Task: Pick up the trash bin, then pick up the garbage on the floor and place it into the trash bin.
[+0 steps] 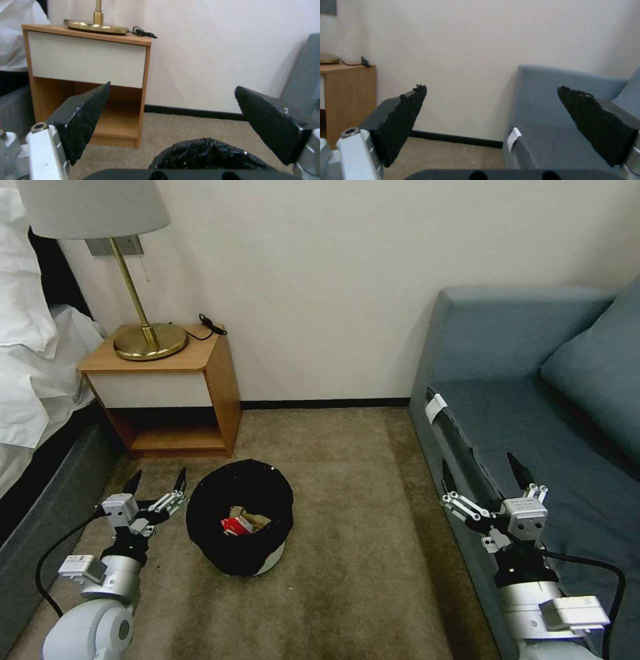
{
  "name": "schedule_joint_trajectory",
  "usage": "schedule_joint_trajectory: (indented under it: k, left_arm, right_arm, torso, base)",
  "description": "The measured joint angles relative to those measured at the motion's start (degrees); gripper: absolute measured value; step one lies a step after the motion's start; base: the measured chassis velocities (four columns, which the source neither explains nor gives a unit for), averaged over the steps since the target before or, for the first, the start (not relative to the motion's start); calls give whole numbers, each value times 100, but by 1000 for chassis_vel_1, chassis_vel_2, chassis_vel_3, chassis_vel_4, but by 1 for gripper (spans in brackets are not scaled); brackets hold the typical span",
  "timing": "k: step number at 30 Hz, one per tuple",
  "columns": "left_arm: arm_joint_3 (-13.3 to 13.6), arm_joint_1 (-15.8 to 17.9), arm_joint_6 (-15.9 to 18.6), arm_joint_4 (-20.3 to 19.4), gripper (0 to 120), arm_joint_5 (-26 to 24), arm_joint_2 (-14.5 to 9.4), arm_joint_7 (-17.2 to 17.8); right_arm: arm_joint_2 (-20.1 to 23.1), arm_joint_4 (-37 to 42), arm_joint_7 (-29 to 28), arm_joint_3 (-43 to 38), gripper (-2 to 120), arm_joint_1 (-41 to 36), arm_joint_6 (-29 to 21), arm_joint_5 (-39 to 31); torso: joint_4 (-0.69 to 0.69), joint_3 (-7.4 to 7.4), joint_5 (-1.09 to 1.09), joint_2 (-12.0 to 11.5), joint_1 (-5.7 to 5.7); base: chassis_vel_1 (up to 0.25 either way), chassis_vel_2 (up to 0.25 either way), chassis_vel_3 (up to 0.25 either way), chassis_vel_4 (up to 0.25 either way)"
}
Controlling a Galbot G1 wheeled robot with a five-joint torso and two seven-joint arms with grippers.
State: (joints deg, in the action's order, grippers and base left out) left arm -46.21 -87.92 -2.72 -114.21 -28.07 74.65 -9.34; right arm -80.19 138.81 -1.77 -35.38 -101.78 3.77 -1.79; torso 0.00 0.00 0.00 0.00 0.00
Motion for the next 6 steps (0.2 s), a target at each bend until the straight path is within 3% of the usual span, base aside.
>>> schedule_joint_trajectory:
  k: [6]
  left_arm:
    - [0, 0, 0, 2, 100, 3, -1, -3]
  right_arm:
    - [2, -2, 0, 1, 100, 1, -3, 2]
  torso:
    - [0, 0, 0, 0, 0]
  base:
    - [0, 0, 0, 0]
